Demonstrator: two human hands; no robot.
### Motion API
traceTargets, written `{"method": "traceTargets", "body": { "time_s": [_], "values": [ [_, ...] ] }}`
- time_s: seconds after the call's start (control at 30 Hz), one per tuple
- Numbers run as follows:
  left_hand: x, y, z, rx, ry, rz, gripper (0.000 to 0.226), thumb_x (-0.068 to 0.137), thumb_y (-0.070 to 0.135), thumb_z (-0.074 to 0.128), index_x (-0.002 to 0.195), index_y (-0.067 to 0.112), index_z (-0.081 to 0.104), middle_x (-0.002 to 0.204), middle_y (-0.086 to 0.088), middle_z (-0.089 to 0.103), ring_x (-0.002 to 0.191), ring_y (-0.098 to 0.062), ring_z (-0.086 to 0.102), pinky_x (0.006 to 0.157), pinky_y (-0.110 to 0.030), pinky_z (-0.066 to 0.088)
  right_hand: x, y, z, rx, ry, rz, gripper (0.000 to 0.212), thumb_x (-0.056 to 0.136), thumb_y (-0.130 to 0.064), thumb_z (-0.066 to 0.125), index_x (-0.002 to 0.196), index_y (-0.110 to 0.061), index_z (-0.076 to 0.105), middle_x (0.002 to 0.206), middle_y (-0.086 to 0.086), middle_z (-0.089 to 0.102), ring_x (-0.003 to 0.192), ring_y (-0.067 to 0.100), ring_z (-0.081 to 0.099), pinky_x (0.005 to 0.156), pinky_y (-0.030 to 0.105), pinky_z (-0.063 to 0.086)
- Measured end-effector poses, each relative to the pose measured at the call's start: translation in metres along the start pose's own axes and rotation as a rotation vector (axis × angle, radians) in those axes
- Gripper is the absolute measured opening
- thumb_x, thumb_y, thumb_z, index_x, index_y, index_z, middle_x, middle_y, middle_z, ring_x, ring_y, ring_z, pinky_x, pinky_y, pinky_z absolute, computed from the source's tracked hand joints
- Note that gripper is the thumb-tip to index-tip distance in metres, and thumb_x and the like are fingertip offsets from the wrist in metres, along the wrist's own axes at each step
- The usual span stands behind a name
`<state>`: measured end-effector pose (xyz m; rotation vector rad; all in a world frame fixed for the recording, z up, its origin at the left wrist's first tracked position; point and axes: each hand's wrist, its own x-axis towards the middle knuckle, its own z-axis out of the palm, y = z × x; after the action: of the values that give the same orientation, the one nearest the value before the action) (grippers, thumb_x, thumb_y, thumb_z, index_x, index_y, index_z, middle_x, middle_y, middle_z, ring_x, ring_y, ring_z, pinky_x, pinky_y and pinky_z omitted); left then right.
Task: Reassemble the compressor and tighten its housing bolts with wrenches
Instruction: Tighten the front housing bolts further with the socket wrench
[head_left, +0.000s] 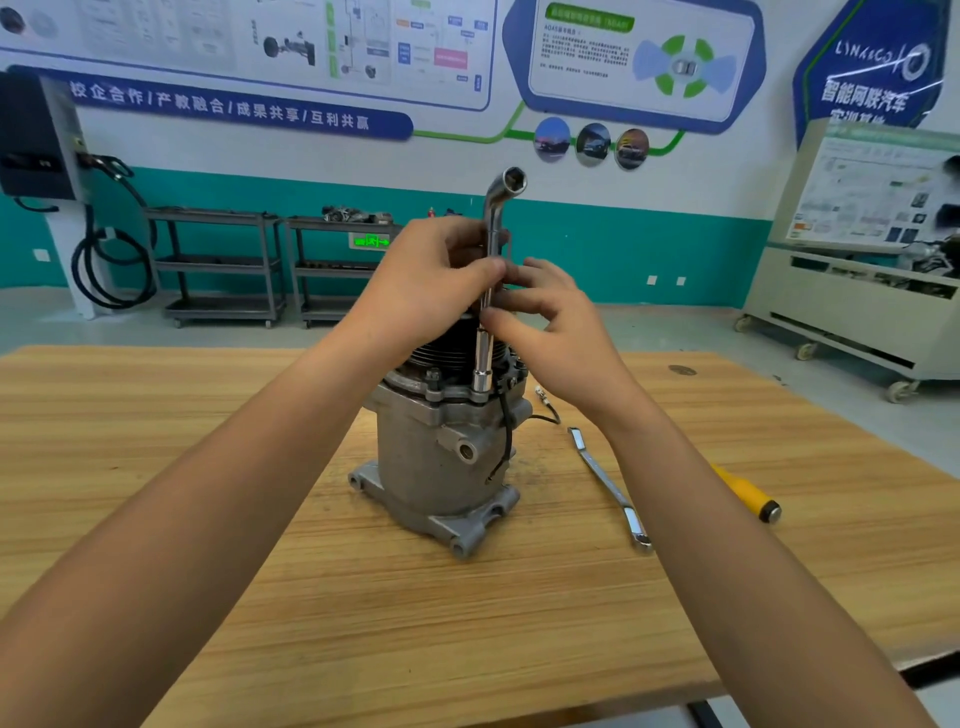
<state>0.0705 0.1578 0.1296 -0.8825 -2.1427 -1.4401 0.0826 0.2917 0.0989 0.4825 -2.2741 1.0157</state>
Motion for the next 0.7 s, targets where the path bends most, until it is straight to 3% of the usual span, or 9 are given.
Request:
{"method": "traceTargets", "body": {
  "time_s": [0.1, 0.23, 0.3, 0.37, 0.43, 0.53, 0.6, 0.7],
  "values": [
    [-0.001, -0.001, 0.000, 0.089, 0.060, -0.007, 0.025, 0.085, 0.023, 0.065, 0.110, 0.023, 0.060, 0.090, 0.019, 0.059, 0.086, 0.008, 0.056, 0.070, 0.000, 0.043, -0.001, 0.002, -0.001, 0.024, 0.030, -0.011, 0.016, 0.088, -0.017, 0.063, 0.099, -0.010, 0.073, 0.127, -0.006, 0.056, 0.134, 0.019, 0.032, 0.108, 0.052, 0.022],
    [0.005, 0.011, 0.005, -0.089, 0.202, -0.024, 0.028, 0.085, 0.028, 0.067, 0.108, 0.024, 0.052, 0.093, 0.006, 0.063, 0.088, -0.004, 0.063, 0.078, -0.019, 0.050, -0.001, -0.001, 0.001, 0.018, 0.057, 0.014, 0.014, 0.086, -0.018, 0.065, 0.095, -0.010, 0.074, 0.119, -0.009, 0.058, 0.133, 0.017, 0.034, 0.107, 0.051, 0.023],
    [0.013, 0.023, 0.011, -0.095, 0.246, 0.006, 0.016, 0.091, 0.030, 0.058, 0.098, 0.016, 0.055, 0.081, 0.001, 0.061, 0.074, -0.005, 0.062, 0.074, -0.028, 0.051, -0.004, -0.003, 0.004, 0.031, 0.075, 0.033, 0.014, 0.086, -0.019, 0.065, 0.095, -0.011, 0.074, 0.111, -0.013, 0.056, 0.131, 0.016, 0.036, 0.107, 0.050, 0.024],
    [0.018, 0.032, 0.021, -0.081, 0.280, 0.012, 0.027, 0.096, 0.028, 0.048, 0.074, 0.012, 0.049, 0.063, -0.003, 0.048, 0.060, -0.014, 0.050, 0.064, -0.039, 0.044, -0.009, -0.004, 0.008, 0.063, 0.128, 0.035, 0.017, 0.085, -0.021, 0.067, 0.099, -0.012, 0.072, 0.114, -0.010, 0.055, 0.126, 0.017, 0.041, 0.105, 0.050, 0.029],
    [0.022, 0.038, 0.030, -0.188, 0.318, -0.002, 0.041, 0.096, 0.022, 0.045, 0.057, 0.016, 0.034, 0.052, 0.000, 0.030, 0.050, -0.015, 0.032, 0.053, -0.035, 0.028, -0.021, -0.001, 0.012, 0.082, 0.141, 0.079, 0.043, 0.080, -0.029, 0.072, 0.119, -0.017, 0.061, 0.131, -0.003, 0.049, 0.129, 0.015, 0.038, 0.109, 0.047, 0.029],
    [0.028, 0.040, 0.033, -0.422, 0.346, -0.088, 0.048, 0.092, 0.014, 0.048, 0.051, 0.018, 0.025, 0.052, -0.002, 0.019, 0.046, -0.014, 0.015, 0.052, -0.033, 0.013, -0.045, 0.009, 0.023, 0.188, -0.024, 0.251, 0.102, 0.067, -0.047, 0.078, 0.148, -0.029, 0.019, 0.154, -0.009, 0.020, 0.137, 0.006, 0.020, 0.111, 0.029, 0.019],
    [0.033, 0.037, 0.030, -0.514, 0.267, -0.147, 0.046, 0.091, 0.010, 0.044, 0.050, 0.019, 0.024, 0.046, 0.002, 0.019, 0.042, -0.012, 0.013, 0.046, -0.025, 0.011, -0.057, 0.017, 0.033, 0.241, -0.124, 0.295, 0.120, 0.064, -0.046, 0.081, 0.149, -0.034, -0.002, 0.156, -0.016, 0.008, 0.139, 0.004, 0.013, 0.108, 0.026, 0.018],
    [0.037, 0.027, 0.019, -0.695, -0.016, -0.187, 0.049, 0.090, 0.012, 0.031, 0.042, 0.022, 0.026, 0.040, 0.007, 0.019, 0.038, -0.009, 0.010, 0.038, -0.017, 0.011, -0.064, 0.028, 0.042, 0.240, -0.129, 0.295, 0.128, 0.065, -0.040, 0.084, 0.145, -0.041, -0.016, 0.157, -0.017, -0.001, 0.143, 0.006, 0.008, 0.115, 0.032, 0.017]
  ]
}}
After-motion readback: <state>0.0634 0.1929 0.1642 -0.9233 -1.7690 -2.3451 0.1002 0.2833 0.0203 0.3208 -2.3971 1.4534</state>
